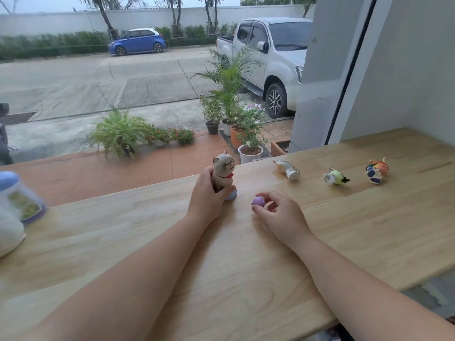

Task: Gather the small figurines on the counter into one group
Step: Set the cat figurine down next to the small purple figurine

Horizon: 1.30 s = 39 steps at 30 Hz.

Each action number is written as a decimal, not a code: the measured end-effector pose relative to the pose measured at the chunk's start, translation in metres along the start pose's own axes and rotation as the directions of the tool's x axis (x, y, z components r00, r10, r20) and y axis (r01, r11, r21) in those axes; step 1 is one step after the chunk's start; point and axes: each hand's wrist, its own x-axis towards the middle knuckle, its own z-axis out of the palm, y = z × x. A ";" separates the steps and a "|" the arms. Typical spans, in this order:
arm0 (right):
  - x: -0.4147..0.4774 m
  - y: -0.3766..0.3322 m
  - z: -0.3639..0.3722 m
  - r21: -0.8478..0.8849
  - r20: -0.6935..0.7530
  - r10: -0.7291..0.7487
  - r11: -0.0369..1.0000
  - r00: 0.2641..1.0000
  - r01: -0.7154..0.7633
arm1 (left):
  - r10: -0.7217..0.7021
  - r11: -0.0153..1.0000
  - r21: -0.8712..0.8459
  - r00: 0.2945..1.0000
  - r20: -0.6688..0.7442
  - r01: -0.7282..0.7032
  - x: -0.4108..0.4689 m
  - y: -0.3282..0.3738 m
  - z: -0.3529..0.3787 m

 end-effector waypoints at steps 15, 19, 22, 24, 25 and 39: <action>0.029 0.001 -0.003 0.099 0.117 0.016 0.995 0.993 -0.028 | -0.082 0.994 -0.059 0.993 0.082 0.087 0.001 -0.006 -0.017; 0.037 -0.002 -0.009 0.240 0.174 0.094 0.961 0.980 -0.135 | -0.089 0.993 -0.065 0.992 0.090 0.095 -0.001 -0.008 -0.020; 0.038 -0.004 -0.007 0.274 0.154 0.084 0.954 0.984 -0.125 | -0.082 0.995 -0.050 0.994 0.077 0.086 -0.002 -0.010 -0.020; 0.038 -0.004 -0.006 0.241 0.137 0.054 0.967 0.989 -0.086 | -0.080 0.996 -0.036 0.994 0.075 0.083 -0.001 -0.011 -0.021; 0.038 -0.005 -0.005 0.220 0.131 0.042 0.973 0.991 -0.070 | -0.079 0.996 -0.033 0.994 0.076 0.082 -0.001 -0.011 -0.021; 0.061 -0.008 0.002 0.171 0.277 -0.026 0.985 0.960 -0.023 | -0.079 0.992 -0.095 0.992 0.099 0.088 0.002 -0.014 -0.021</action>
